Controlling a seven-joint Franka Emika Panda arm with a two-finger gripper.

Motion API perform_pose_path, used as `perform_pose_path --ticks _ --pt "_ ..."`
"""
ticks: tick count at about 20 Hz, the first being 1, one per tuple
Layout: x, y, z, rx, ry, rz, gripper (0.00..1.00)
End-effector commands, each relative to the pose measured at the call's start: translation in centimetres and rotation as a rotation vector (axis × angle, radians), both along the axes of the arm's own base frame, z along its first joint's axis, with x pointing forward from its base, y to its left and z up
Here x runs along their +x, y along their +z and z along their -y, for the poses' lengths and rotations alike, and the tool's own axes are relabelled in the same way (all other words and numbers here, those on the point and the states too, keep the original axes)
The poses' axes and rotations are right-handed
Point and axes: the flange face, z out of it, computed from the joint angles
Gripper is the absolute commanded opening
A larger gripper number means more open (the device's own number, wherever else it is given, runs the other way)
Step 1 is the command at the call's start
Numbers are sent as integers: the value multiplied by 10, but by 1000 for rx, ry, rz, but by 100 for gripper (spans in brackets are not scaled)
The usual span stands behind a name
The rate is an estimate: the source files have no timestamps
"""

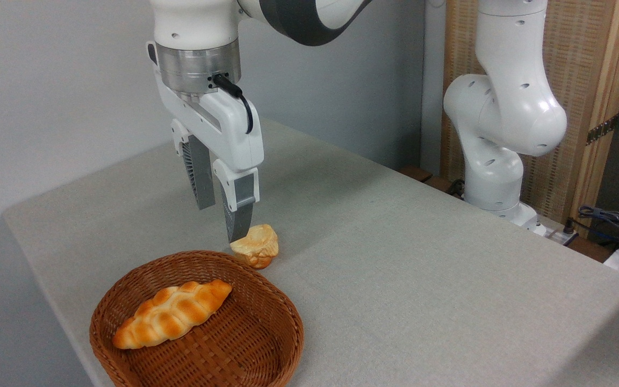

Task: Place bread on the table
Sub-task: 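Move the open gripper over the braided bread roll in the basket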

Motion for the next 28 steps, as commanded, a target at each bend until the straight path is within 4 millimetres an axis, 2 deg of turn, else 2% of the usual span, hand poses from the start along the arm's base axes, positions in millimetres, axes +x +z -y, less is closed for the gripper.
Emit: perform_pose_path --ticks 1,19,21,28 --pt "2 4 -1 2 11 9 100" --pt "5 6 -4 2 15 37 100" --pt "8 1 -4 3 19 48 100" --pt "30 -33 -3 1 62 49 100"
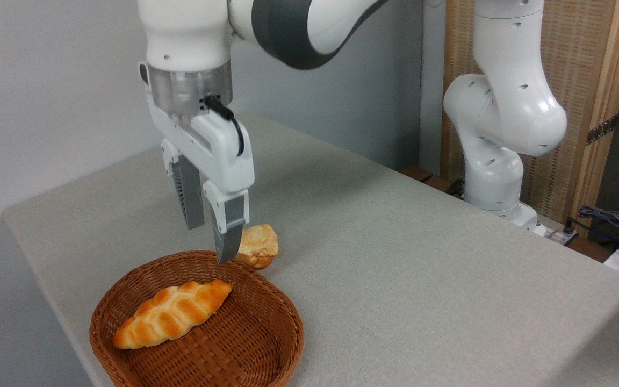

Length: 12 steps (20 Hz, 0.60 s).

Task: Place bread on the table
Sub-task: 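Move the open gripper over the braided bread roll in the basket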

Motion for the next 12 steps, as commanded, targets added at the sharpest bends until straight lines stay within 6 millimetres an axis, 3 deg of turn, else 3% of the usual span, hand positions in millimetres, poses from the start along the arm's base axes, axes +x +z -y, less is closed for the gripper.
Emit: perform_pose_path --ticks 1,7,12 --pt "14 -16 0 -12 43 23 100" --pt "33 -51 10 -122 90 15 100" --pt "46 -86 19 -114 87 -4 100"
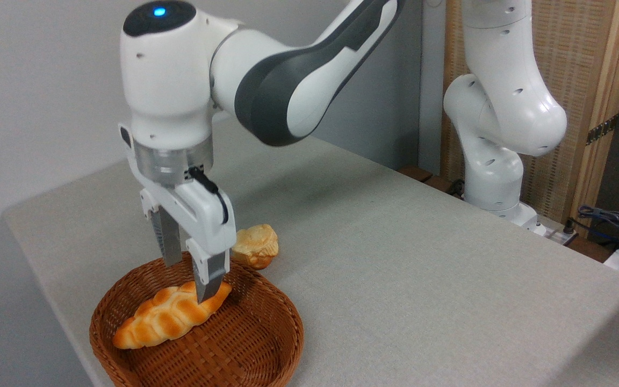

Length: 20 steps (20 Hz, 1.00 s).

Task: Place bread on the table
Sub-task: 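Lower the gripper onto the braided roll and close on it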

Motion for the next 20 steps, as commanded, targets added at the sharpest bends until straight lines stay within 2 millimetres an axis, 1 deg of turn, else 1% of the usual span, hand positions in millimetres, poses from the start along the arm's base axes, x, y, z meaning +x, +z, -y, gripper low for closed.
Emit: perform_pose_path --ticks 1,3,6,11,16,17,19,20 --pt "12 -21 7 -9 18 12 100" --pt "16 -31 9 -8 22 18 100" --pt "21 -46 17 -27 27 10 100" --pt "24 -63 28 -29 15 0 100" --pt "24 -65 28 -24 9 -2 100" --pt "24 -65 28 -17 2 -1 89" --pt "24 -64 27 -17 -2 2 45" --pt "24 -64 26 -16 -7 3 36"
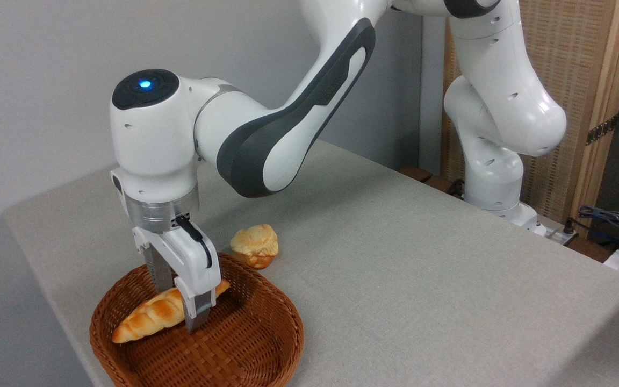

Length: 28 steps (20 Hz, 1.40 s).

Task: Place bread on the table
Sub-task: 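Lower the gripper onto the braided roll and close on it, then lift the braided roll out of the basket and carry it onto the table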

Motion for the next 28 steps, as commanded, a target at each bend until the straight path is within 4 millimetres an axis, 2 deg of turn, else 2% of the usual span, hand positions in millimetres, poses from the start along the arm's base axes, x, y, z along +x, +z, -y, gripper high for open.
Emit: perform_pose_path --ticks 1,13,15,21,24,28 --pt "3 0 -1 -2 -10 19 36" --pt "3 3 -3 -6 -5 23 37" --pt "1 11 -3 -9 -4 33 37" --pt "-10 66 -14 -24 13 99 41" --pt "-20 85 -26 -30 14 84 41" --pt "-37 97 -31 -40 -8 14 45"
